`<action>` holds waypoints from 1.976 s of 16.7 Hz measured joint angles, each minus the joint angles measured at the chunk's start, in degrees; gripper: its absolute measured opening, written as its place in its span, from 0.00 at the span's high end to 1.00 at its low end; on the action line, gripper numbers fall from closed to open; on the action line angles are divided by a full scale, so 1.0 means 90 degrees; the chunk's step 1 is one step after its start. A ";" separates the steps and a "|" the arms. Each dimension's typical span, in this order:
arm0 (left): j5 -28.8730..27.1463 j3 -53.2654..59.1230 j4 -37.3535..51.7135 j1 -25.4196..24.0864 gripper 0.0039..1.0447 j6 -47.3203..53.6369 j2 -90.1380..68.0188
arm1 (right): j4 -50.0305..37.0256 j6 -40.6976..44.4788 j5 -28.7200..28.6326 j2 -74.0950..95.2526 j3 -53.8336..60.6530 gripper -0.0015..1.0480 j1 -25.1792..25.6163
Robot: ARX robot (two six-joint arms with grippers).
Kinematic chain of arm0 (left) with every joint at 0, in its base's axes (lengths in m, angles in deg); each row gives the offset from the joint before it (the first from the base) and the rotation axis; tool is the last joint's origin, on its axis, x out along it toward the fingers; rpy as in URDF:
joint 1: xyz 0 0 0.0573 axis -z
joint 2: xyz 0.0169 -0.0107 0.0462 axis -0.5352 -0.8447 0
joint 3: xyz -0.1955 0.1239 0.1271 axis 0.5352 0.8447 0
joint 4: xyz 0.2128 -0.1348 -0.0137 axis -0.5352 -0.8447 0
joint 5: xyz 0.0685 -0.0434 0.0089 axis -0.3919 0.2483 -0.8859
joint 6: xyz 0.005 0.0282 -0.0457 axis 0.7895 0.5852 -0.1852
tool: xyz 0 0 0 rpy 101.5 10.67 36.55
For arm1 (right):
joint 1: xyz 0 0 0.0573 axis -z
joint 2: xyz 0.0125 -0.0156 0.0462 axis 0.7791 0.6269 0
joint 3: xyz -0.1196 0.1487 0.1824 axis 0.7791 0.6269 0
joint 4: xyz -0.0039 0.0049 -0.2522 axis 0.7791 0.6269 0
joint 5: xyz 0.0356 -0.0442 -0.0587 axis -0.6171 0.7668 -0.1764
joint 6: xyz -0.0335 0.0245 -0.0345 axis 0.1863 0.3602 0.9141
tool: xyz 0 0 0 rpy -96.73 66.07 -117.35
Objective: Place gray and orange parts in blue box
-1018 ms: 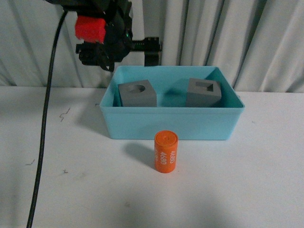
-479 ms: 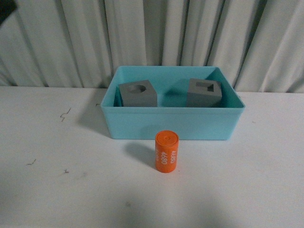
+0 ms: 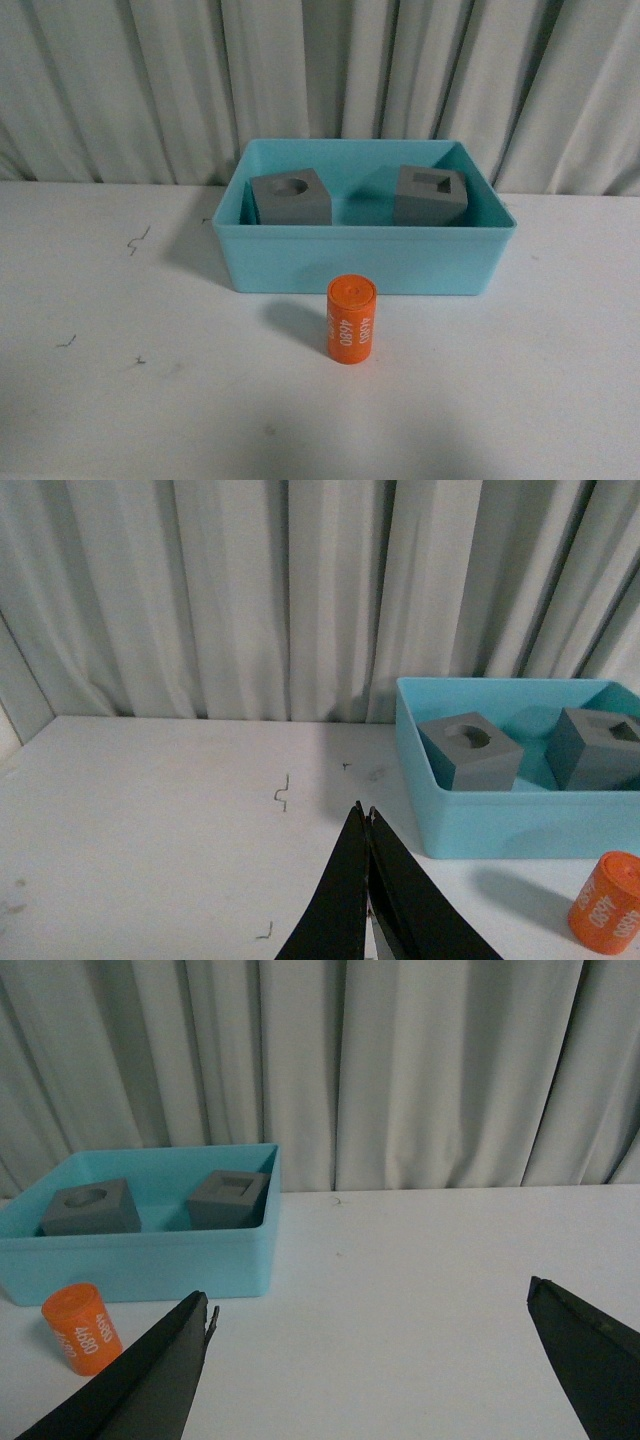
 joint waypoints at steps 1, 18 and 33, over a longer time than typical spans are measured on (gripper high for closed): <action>0.0087 0.0097 -0.0097 -0.0085 0.99 0.0000 0.0202 | 0.0000 0.0000 0.0000 0.0000 0.0000 0.06 0.0000; 0.0794 0.0721 -0.2310 -0.0750 0.99 0.0007 0.3155 | 0.0002 0.0000 0.0000 0.0000 0.0000 0.06 0.0000; 0.0794 0.0716 -0.3823 -0.0753 0.30 0.0005 0.4609 | 0.0002 0.0000 0.0000 0.0000 0.0000 0.06 0.0000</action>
